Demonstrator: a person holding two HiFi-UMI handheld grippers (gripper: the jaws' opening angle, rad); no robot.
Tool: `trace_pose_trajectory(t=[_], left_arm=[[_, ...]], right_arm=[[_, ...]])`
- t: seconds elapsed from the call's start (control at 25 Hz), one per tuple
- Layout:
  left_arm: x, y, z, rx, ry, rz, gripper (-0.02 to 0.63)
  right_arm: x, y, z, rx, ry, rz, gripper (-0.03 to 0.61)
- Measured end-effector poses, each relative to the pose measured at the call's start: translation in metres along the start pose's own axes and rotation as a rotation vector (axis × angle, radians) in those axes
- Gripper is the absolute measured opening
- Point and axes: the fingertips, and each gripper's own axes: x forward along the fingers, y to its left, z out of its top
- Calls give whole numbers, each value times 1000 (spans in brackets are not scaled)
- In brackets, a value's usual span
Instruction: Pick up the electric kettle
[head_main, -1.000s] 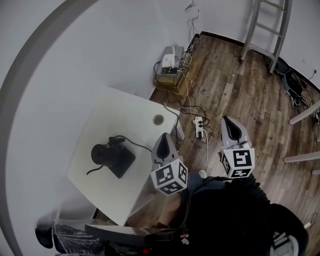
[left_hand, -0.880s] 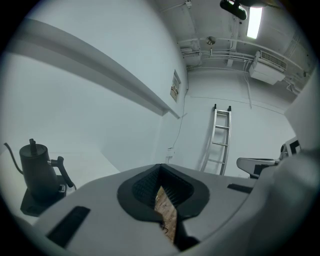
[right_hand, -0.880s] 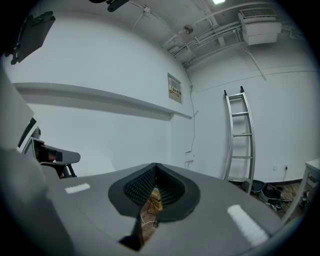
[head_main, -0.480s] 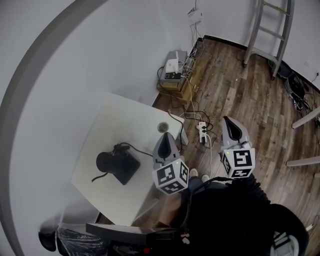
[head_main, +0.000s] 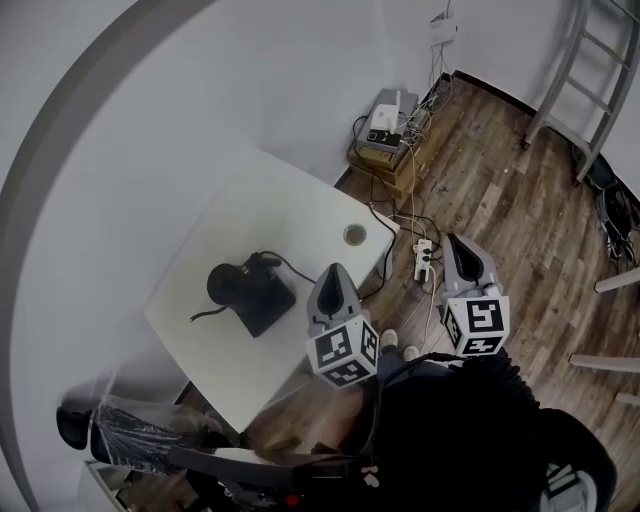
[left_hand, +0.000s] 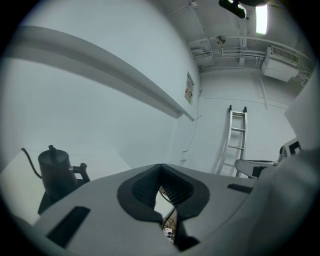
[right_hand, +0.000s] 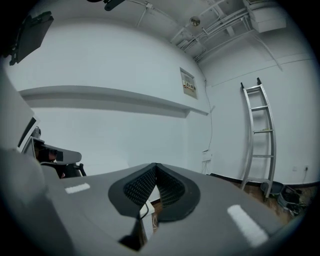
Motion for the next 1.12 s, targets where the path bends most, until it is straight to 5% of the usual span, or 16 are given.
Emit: trace_pose_trajectory(t=[0.68, 1.12], left_arm=[[-82, 197, 18, -109, -88, 422, 0], [-101, 280, 24, -169, -120, 548, 0]], right_arm=[[77, 215, -3, -86, 40, 440, 2], [114, 315, -4, -131, 61, 605, 2]])
